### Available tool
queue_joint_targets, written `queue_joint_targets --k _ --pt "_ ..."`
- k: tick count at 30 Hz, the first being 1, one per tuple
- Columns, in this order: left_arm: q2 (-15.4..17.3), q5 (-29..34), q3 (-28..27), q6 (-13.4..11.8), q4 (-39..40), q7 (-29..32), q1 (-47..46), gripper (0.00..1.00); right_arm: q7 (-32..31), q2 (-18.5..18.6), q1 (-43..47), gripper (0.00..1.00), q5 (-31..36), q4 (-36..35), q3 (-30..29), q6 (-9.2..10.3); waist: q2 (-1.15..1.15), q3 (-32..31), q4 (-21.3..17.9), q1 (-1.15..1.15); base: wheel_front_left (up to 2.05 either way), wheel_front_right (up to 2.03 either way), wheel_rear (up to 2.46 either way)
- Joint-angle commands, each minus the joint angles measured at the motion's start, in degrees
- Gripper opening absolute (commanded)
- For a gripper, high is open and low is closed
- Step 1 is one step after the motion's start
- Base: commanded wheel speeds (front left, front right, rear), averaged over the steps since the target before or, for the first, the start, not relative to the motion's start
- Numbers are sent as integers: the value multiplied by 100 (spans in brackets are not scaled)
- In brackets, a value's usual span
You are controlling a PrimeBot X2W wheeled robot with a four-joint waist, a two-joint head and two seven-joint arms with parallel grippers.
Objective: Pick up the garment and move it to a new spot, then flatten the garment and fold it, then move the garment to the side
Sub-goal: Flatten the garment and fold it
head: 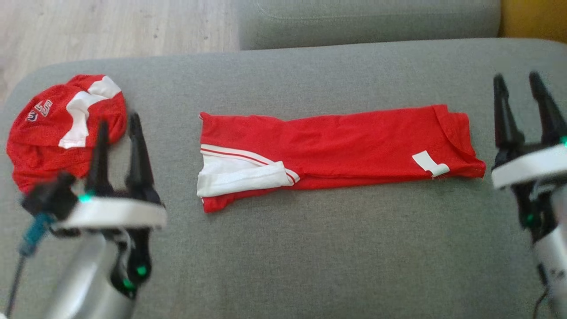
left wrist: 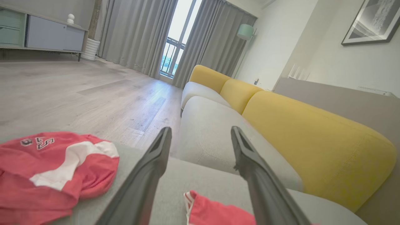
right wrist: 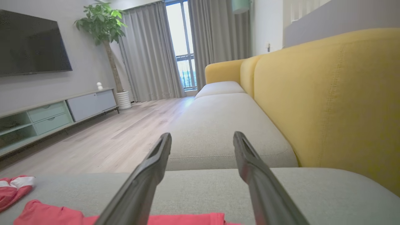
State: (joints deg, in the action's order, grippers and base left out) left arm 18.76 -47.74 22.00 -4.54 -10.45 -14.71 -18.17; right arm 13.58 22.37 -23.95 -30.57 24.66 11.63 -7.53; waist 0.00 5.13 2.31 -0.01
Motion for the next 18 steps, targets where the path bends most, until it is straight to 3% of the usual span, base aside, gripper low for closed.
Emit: queue_joint_targets --k 1,10,18 --pt "111 179 -315 42 187 -28 -238 100 65 -52 92 100 79 -191 -16 4 0 -38 24 1 0 0 0" --pt "-921 1642 -1164 561 -37 -29 745 100 136 -1013 892 100 798 -337 -731 4 0 -104 17 1 0 0 0" --pt "-1389 2321 -1638 1027 -172 -29 856 100 126 -1086 888 100 1138 -381 -819 4 0 46 101 1 0 0 0"
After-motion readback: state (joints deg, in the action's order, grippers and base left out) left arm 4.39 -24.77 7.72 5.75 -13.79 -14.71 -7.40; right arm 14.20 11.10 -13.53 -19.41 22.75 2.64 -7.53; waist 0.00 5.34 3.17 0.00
